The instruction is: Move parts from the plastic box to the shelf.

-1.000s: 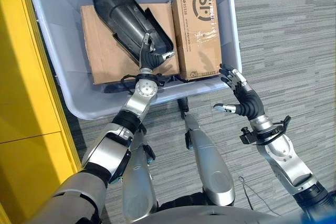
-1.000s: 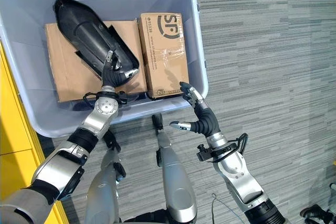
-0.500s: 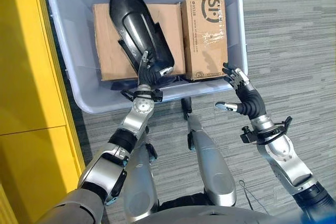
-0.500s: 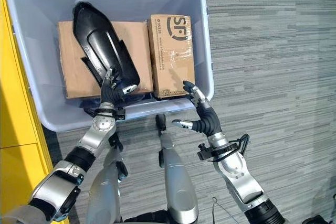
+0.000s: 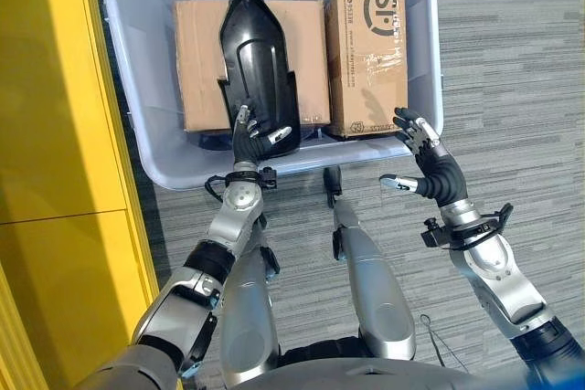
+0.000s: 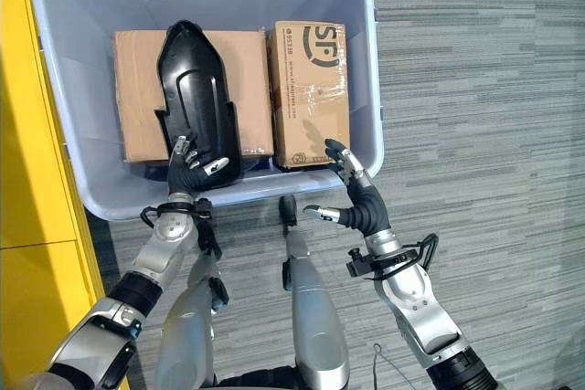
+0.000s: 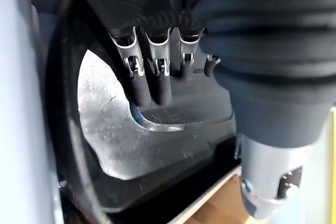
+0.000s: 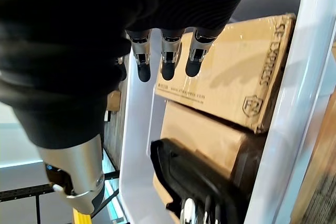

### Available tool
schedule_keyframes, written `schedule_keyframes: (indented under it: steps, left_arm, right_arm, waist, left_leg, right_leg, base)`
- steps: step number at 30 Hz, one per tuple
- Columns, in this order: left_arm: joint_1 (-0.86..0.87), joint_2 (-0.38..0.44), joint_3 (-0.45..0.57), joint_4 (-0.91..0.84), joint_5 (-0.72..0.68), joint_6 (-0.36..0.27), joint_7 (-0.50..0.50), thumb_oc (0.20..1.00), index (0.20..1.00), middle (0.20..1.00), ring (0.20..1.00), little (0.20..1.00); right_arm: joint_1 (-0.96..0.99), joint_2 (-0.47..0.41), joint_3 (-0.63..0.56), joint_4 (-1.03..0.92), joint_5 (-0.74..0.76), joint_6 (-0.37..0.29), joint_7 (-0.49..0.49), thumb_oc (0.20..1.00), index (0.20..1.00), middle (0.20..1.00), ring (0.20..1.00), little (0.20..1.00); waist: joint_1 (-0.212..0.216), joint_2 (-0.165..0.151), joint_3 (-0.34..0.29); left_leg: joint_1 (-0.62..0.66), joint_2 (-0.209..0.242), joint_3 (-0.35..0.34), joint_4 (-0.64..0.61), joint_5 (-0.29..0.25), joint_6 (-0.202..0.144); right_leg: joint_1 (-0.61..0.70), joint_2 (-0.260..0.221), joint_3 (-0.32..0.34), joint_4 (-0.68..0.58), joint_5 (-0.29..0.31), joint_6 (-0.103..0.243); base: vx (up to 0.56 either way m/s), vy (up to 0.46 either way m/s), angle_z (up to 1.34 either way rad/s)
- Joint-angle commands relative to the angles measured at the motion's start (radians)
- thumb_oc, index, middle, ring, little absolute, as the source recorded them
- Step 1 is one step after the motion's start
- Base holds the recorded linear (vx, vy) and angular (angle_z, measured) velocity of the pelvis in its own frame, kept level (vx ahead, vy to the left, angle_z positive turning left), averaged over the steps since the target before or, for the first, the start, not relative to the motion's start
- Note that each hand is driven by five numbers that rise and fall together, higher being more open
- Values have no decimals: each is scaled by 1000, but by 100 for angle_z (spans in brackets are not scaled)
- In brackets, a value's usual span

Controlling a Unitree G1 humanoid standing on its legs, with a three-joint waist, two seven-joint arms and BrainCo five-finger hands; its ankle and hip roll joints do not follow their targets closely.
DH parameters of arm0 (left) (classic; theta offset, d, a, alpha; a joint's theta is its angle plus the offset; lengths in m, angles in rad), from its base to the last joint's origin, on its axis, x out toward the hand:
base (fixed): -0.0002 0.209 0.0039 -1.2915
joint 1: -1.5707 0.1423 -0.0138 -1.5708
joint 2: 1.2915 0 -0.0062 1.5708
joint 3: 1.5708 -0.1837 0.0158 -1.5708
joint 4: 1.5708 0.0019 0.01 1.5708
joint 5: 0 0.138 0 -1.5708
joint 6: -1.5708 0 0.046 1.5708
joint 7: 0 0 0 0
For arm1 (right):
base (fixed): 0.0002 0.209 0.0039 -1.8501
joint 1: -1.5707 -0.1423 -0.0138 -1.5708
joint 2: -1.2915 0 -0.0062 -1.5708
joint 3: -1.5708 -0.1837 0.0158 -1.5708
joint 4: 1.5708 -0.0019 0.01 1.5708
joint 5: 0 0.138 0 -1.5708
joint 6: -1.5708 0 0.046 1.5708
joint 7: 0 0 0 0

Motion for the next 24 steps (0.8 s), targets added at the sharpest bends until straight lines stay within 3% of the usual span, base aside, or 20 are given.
schedule_keyframes:
  steps: [1,13,24]
  left_arm:
    - [74,20,49,-43,-31,-27,-12,1000,1000,1000,1000,1000]
    - [208,86,90,-466,-35,-63,-84,1000,1000,1000,1000,1000]
    - [271,119,123,-598,49,-72,-71,1000,1000,1000,1000,1000]
  right_arm:
    - [43,9,-80,-47,-26,-44,-17,1000,1000,1000,1000,1000]
    - [47,8,-139,-65,-51,-41,-19,1000,1000,1000,1000,1000]
    - [61,1,-156,-82,-70,-51,-12,1000,1000,1000,1000,1000]
  waist:
    - [-6,-18,-20]
    - [17,7,-20]
    - [29,21,-20]
  left_leg:
    - [11,54,-50,61,-20,-46]
    - [48,48,-52,48,-22,-42]
    - [53,44,-58,38,-22,-40]
  right_leg:
    - [14,-97,-38,53,-2,99]
    - [51,-98,-40,48,-7,101]
    - [53,-98,-46,50,-12,102]
  base:
    - [0,0,0]
    - [0,0,0]
    - [0,0,0]
